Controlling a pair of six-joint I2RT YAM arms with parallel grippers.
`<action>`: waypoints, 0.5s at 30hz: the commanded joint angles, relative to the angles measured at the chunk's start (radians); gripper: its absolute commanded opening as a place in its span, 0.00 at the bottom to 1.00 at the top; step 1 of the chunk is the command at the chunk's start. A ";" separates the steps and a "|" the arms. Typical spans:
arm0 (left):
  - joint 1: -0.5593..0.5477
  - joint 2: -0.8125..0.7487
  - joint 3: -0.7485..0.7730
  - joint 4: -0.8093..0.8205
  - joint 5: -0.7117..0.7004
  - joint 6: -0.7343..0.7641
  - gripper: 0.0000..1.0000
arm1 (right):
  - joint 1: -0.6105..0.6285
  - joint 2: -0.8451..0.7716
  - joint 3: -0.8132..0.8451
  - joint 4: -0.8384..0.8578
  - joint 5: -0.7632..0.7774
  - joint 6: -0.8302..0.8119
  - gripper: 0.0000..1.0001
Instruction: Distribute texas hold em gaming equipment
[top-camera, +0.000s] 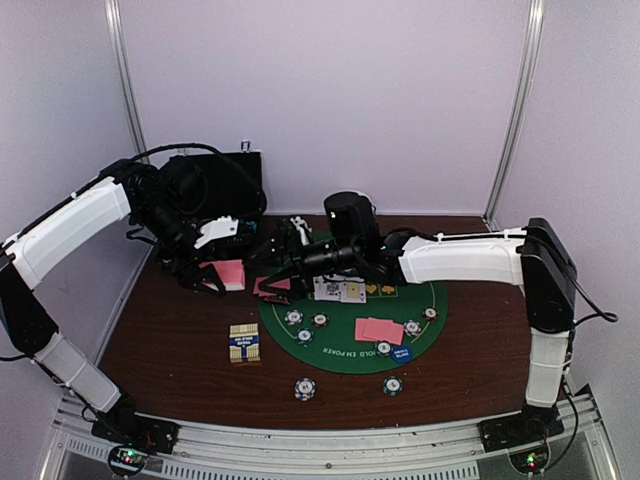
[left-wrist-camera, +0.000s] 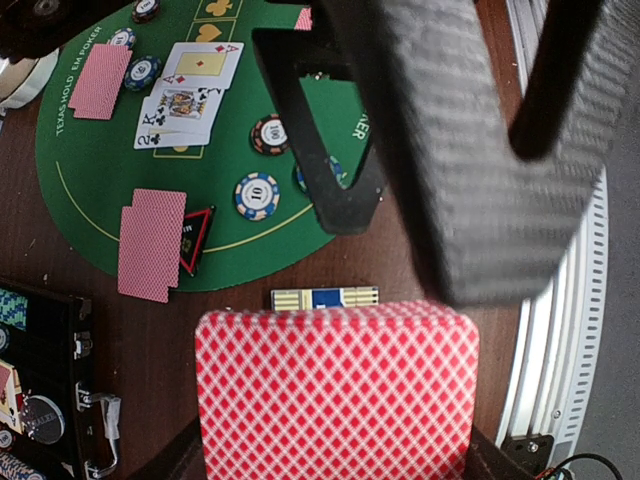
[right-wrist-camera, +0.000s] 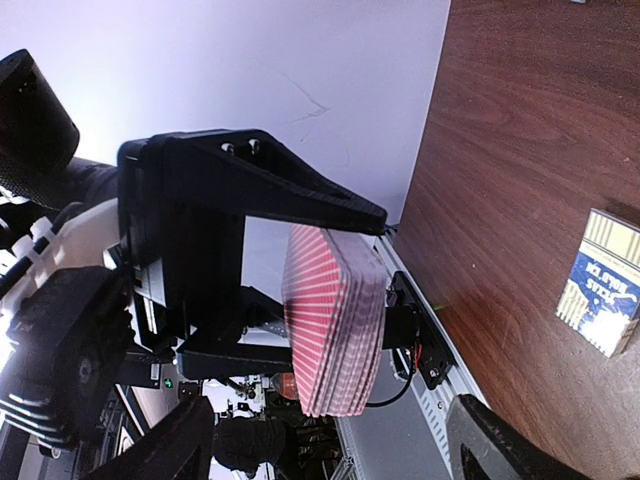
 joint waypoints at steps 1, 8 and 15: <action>0.000 0.007 0.039 0.004 0.025 -0.003 0.20 | 0.013 0.055 0.054 0.083 -0.014 0.023 0.82; 0.000 0.009 0.049 0.000 0.027 -0.004 0.20 | 0.028 0.136 0.116 0.140 -0.020 0.056 0.80; 0.000 0.011 0.045 -0.003 0.028 -0.003 0.20 | 0.048 0.220 0.200 0.210 -0.032 0.096 0.80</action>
